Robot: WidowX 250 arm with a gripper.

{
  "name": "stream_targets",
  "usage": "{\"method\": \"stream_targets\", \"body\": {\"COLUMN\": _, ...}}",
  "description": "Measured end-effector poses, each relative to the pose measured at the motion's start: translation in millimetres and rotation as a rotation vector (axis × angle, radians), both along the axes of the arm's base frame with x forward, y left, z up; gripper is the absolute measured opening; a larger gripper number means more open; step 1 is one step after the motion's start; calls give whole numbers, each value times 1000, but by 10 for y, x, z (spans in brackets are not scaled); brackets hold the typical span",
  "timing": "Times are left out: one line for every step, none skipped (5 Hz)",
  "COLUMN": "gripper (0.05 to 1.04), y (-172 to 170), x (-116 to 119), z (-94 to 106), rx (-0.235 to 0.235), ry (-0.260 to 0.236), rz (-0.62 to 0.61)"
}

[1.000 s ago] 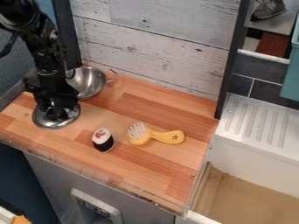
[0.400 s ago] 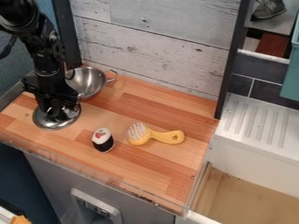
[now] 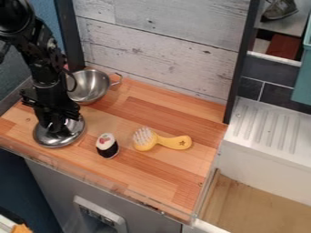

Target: Moved the silver pot cover to the upper right of the table

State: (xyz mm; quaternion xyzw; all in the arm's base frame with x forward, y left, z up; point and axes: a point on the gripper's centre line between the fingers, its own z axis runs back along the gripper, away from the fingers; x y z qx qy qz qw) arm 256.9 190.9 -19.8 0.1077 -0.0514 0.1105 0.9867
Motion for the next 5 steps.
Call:
{"method": "stream_targets", "body": {"gripper": 269, "y": -65, "x": -68, "z": 132, "rx": 3, "ry": -22, "rz": -14}}
{"method": "stream_targets", "body": {"gripper": 269, "y": -105, "x": -38, "z": 292, "rx": -10, "ry": -59, "rz": -21}}
{"method": "stream_targets", "body": {"gripper": 269, "y": -219, "x": 31, "z": 529, "rx": -30, "ry": -121, "rz": -48}}
{"method": "stream_targets", "body": {"gripper": 269, "y": -560, "x": 215, "z": 673, "rx": 4, "ry": -130, "rz": -96}}
{"method": "stream_targets", "body": {"gripper": 269, "y": -874, "x": 451, "z": 810, "rx": 39, "ry": -133, "rz": -134}}
